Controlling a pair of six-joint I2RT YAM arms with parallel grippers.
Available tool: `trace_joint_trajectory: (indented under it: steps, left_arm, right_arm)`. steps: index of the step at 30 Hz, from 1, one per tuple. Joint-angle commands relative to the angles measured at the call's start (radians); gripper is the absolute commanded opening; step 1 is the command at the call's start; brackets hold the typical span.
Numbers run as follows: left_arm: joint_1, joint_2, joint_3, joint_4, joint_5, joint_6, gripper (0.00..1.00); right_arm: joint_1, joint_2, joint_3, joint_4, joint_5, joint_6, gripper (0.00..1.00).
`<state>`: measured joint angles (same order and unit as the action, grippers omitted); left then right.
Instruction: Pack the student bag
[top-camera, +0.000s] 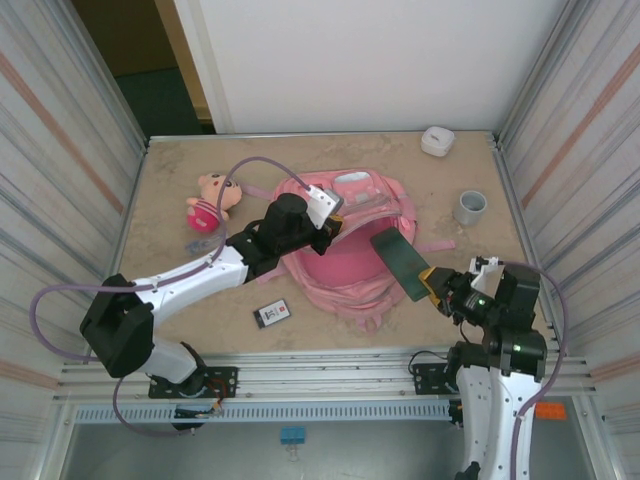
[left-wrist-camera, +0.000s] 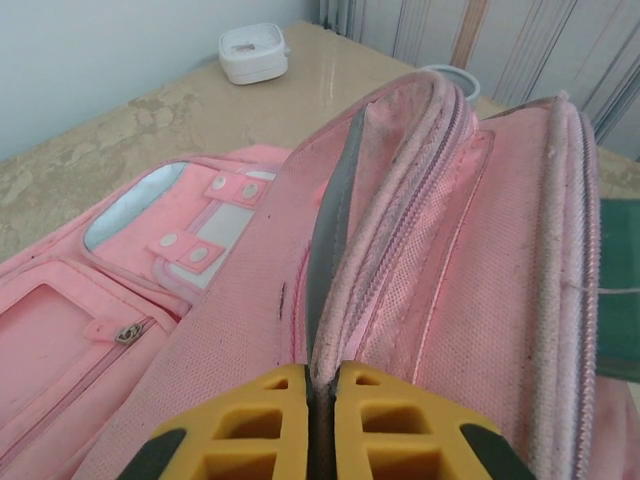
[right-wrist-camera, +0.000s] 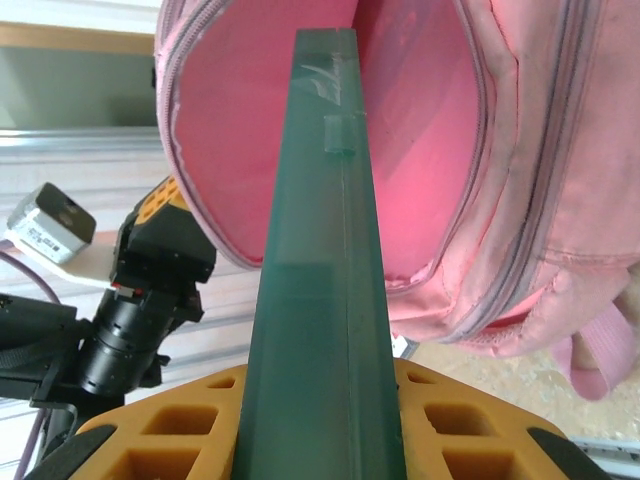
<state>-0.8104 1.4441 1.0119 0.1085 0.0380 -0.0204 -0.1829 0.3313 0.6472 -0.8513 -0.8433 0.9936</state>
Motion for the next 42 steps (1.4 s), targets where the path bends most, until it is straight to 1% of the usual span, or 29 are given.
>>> trace_joint_trajectory:
  steps: [1,4,8,10,13,16,19,25,33,38,42]
  left_arm:
    - [0.008,-0.013,0.067,0.115,0.030,-0.032,0.05]
    - [0.008,-0.006,0.078,0.120,0.034,-0.038,0.05]
    - [0.011,0.001,0.097,0.114,0.045,-0.047,0.05]
    - [0.015,0.000,0.103,0.114,0.052,-0.056,0.05]
    - [0.019,-0.006,0.113,0.113,0.064,-0.065,0.05]
    - [0.023,-0.014,0.120,0.112,0.081,-0.086,0.05]
    - [0.025,-0.016,0.126,0.117,0.102,-0.102,0.05]
    - [0.030,-0.009,0.130,0.140,0.123,-0.132,0.05]
    - [0.063,0.008,0.125,0.212,0.202,-0.223,0.05]
    - [0.067,0.003,0.117,0.242,0.225,-0.258,0.05]
    - [0.070,-0.002,0.106,0.261,0.231,-0.280,0.05]
  right_arm:
    - [0.061,-0.002,-0.021,0.195,0.009,0.101,0.21]
    - [0.181,0.040,-0.055,0.294,0.092,0.137,0.21]
    - [0.409,0.146,-0.083,0.423,0.277,0.143,0.21]
    - [0.518,0.223,-0.101,0.527,0.372,0.157,0.20]
    - [0.631,0.329,-0.143,0.706,0.494,0.219,0.19]
    - [0.713,0.428,-0.174,0.905,0.609,0.250,0.19]
    - [0.772,0.529,-0.172,1.041,0.692,0.252,0.19]
    - [0.856,0.753,-0.152,1.293,0.767,0.286,0.19]
    - [0.919,0.968,-0.118,1.492,0.843,0.325,0.21]
    - [0.958,1.102,-0.078,1.556,0.885,0.371,0.25]
    - [0.968,1.230,-0.057,1.652,0.893,0.434,0.28]
